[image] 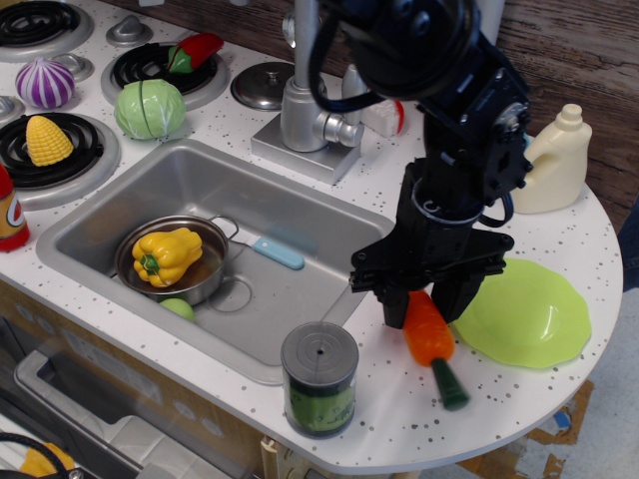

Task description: Take carrot off plate

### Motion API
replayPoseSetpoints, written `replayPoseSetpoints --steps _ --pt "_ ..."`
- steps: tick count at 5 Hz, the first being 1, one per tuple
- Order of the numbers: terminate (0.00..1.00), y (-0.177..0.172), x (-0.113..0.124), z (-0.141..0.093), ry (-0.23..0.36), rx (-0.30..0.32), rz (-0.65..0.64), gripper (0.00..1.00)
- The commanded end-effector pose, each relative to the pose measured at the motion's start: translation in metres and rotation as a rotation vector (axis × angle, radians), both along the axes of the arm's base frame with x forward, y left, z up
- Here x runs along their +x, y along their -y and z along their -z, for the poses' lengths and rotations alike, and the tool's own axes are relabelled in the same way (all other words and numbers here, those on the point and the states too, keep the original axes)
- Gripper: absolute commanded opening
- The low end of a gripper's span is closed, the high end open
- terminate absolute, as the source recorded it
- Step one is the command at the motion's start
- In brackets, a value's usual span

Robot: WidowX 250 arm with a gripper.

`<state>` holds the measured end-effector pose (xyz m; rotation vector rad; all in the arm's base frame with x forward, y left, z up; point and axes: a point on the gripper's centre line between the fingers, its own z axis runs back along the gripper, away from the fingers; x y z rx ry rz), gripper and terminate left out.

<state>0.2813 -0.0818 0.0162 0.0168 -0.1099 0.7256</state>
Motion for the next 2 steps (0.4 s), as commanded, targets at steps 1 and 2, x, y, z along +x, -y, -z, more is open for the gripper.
replayPoseSetpoints --steps 1,2 --pt "0.00 -0.0002 0.0075 -0.0138 0.073 -0.016 0.033 1.00" --pt "1.00 -0.0002 0.0075 -0.0138 0.073 -0.016 0.033 1.00"
